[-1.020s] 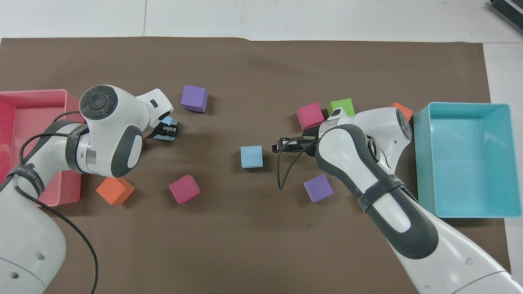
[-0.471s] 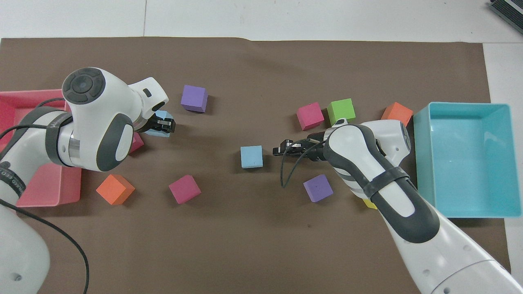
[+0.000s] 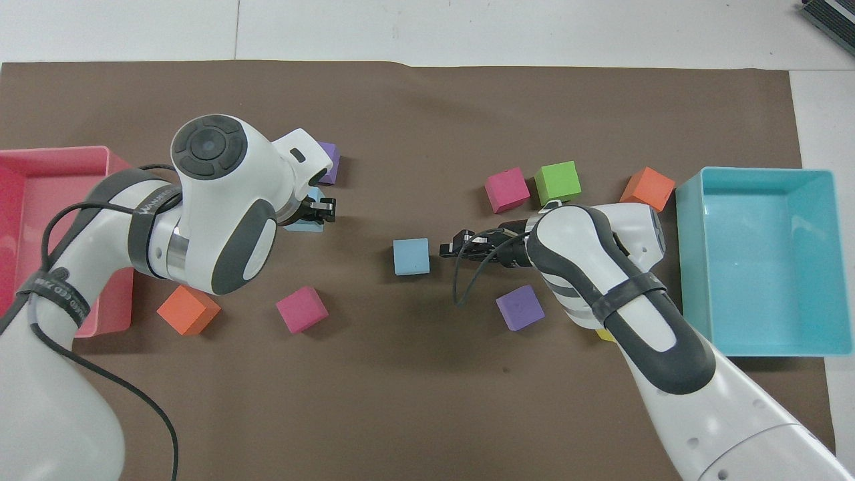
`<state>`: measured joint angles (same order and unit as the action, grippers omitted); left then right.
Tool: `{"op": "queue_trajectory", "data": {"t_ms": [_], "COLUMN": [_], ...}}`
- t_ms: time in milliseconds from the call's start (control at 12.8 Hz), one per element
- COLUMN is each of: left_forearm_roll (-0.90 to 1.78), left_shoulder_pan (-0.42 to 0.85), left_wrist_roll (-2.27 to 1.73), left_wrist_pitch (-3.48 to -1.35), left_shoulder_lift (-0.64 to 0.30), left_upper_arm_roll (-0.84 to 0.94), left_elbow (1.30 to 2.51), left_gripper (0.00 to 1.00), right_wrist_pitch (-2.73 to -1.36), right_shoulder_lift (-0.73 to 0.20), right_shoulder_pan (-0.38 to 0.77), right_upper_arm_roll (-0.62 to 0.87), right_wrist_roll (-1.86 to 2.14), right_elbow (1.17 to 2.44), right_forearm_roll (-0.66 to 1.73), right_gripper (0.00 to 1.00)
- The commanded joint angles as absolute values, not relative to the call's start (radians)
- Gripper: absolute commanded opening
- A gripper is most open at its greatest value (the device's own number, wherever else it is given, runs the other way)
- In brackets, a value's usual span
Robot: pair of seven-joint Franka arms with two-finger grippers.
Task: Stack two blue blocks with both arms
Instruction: 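Carry the held cube with the left gripper over the mid-table cube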
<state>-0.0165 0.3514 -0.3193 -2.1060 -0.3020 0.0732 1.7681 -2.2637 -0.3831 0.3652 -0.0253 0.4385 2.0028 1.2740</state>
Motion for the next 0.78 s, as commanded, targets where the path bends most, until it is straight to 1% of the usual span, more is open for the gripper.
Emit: {"op": "queue_trajectory", "data": {"t_ms": [0, 78, 392, 549, 706], "left_forearm_roll": [-0.034, -0.032, -0.017, -0.014, -0.011], "left_shoulder_pan": [0.428, 0.458, 0.499, 0.549, 0.558], "left_wrist_roll": [-0.457, -0.501, -0.555, -0.577, -0.581], "left_wrist_pitch": [-2.082, -2.086, -2.095, -2.111, -2.124], "left_shoulder_lift": [-0.308, -0.313, -0.316, -0.348, -0.351], "left_upper_arm_roll": [0.058, 0.058, 0.066, 0.067, 0.071], "left_elbow": [1.724, 1.723, 1.717, 1.703, 1.706], "left_gripper": [0.00, 0.00, 0.00, 0.00, 0.00], "right_wrist_pitch": [-2.283, -2.280, -2.264, -2.261, -2.247], "right_shoulder_lift": [-0.383, -0.387, -0.387, -0.385, -0.399], "right_shoulder_pan": [0.364, 0.359, 0.344, 0.342, 0.345], "right_upper_arm_roll": [-0.020, -0.020, -0.018, -0.018, -0.020], "right_wrist_roll": [0.492, 0.508, 0.526, 0.528, 0.587], "right_elbow": [2.019, 2.019, 2.025, 2.028, 2.031], "right_forearm_roll": [1.310, 1.310, 1.310, 1.313, 1.368], "right_gripper": [0.00, 0.00, 0.00, 0.00, 0.00]}}
